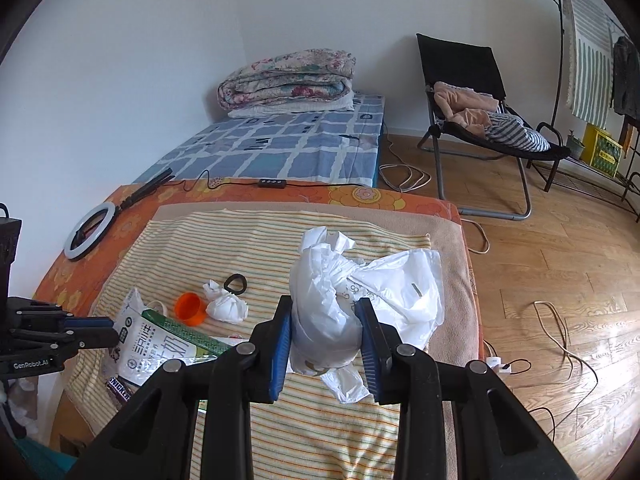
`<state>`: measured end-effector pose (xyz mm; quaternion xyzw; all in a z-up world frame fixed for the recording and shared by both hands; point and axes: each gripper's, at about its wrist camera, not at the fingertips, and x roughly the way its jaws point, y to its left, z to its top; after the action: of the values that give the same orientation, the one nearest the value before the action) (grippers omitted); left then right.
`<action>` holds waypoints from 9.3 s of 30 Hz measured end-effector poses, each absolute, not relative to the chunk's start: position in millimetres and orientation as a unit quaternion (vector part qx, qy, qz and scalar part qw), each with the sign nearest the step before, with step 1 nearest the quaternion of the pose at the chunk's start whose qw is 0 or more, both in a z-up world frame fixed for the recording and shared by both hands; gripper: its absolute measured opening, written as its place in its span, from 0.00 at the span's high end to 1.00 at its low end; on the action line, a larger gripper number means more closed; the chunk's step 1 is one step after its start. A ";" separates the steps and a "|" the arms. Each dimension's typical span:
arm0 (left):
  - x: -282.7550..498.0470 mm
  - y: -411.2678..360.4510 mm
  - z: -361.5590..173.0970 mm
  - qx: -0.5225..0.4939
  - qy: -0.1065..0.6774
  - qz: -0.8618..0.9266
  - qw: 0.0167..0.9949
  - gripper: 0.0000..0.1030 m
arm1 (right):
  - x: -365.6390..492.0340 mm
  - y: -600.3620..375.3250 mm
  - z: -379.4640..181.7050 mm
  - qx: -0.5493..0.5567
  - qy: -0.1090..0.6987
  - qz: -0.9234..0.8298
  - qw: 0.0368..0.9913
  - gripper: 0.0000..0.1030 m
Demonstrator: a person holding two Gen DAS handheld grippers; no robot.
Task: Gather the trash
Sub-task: 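Carry the milk carton and white bag over the blue basket and release both, then lift both tools from the basket back toward the blanket, then grasp the Snickers wrapper with the left tool while the right tool grasps the colorful wrapper, then carry the Snickers and colorful wrappers over the blue basket and release both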
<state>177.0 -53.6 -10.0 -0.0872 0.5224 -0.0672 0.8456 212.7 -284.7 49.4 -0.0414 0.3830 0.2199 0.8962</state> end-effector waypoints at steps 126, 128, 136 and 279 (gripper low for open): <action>25.7 46.2 -84.3 -0.091 0.550 0.000 0.830 0.34 | 54.0 -227.8 -24.3 -0.038 0.469 0.283 0.835 0.14; 33.6 45.1 -87.3 -0.091 0.552 -0.004 0.829 0.34 | 69.2 -224.1 -21.0 -0.048 0.461 0.282 0.840 0.14; 60.6 45.9 -103.8 -0.084 0.563 -0.009 0.822 0.35 | 128.5 -203.7 -35.7 -0.145 0.447 0.292 0.833 0.14; -65.9 -48.7 -146.6 0.015 0.590 -0.086 0.802 0.50 | -63.6 -213.5 -98.6 -0.045 0.532 0.288 0.795 0.19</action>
<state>-65.9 -48.7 -146.6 0.0146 0.5904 -0.0861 0.8024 -63.6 -213.5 -98.6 -0.0450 0.5318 0.2880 0.7951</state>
